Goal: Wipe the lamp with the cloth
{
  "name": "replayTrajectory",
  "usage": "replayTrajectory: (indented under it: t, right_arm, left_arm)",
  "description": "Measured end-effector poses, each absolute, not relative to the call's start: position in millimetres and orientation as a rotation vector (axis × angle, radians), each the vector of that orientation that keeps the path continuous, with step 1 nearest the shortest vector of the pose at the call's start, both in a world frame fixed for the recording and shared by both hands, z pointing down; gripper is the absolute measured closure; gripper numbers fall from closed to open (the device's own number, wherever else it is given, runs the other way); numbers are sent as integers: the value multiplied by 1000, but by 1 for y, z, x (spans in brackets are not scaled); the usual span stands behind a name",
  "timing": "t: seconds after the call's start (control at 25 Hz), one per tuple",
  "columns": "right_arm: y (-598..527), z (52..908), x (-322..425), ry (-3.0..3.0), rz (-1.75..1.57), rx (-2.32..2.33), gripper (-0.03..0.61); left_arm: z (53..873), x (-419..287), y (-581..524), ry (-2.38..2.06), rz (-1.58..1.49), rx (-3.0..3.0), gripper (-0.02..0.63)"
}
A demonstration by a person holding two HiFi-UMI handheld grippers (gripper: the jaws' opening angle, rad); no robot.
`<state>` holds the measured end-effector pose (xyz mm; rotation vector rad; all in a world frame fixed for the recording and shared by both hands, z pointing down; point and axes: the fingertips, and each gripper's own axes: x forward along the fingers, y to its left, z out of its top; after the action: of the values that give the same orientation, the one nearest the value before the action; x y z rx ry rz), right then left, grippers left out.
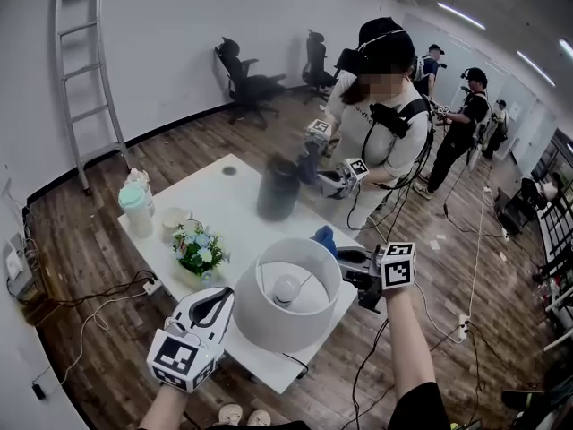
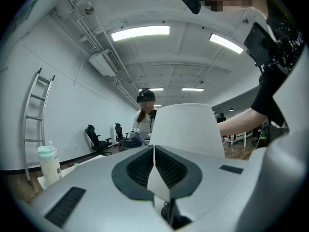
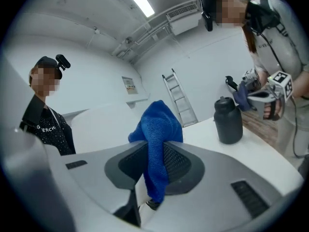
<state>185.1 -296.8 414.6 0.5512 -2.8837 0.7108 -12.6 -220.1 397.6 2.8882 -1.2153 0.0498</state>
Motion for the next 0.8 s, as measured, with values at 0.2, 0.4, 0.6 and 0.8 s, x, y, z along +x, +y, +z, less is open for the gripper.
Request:
replayTrajectory:
  t: [0.2,0.4,0.6,0.8]
  right_arm:
    - [-303,454,201,-2791,832,626,492]
    - [-311,440,209,-2833,788,708,492]
    - [-313,311,185,-3159,523,450,492]
    - [-304,239,137,-3129,298,103,492]
  left_arm:
    - [401,-16,-223,-1207,73,2875,601]
    - [399,-25,-226,-1235,62,2872,601]
    - [383,-28,-235,-1261,30,2894,601]
    - [372,-30,-236,-1267,19,2915,601]
